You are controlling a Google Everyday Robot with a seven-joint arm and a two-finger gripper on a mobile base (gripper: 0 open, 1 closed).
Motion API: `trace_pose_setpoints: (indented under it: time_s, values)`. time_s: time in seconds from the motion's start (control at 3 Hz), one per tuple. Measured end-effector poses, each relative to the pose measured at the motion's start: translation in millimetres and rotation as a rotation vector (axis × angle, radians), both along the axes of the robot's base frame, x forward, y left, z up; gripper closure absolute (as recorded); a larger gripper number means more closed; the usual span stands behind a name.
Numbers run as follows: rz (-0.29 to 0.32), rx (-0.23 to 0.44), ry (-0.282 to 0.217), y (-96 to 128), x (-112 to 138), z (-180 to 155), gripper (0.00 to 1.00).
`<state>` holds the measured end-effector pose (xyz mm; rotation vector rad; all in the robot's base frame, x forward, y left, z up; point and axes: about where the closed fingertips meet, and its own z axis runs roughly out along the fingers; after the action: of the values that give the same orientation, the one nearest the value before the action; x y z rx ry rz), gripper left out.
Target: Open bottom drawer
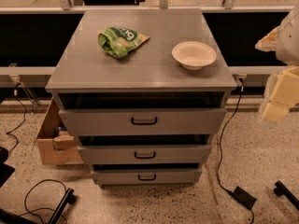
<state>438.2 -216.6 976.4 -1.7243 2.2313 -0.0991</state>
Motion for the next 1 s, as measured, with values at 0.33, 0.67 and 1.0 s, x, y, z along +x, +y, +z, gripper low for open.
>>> trace_pose_setpoints:
  time_s: [0.33,0.67,1.0]
  values:
    - [0.0,0.0,0.0,0,0,0,0.0]
    - [-0.004,-0.009,0.013,4,0,-13,0.0]
    - [-0.03,-0.017,0.041,2,-5,-46,0.0]
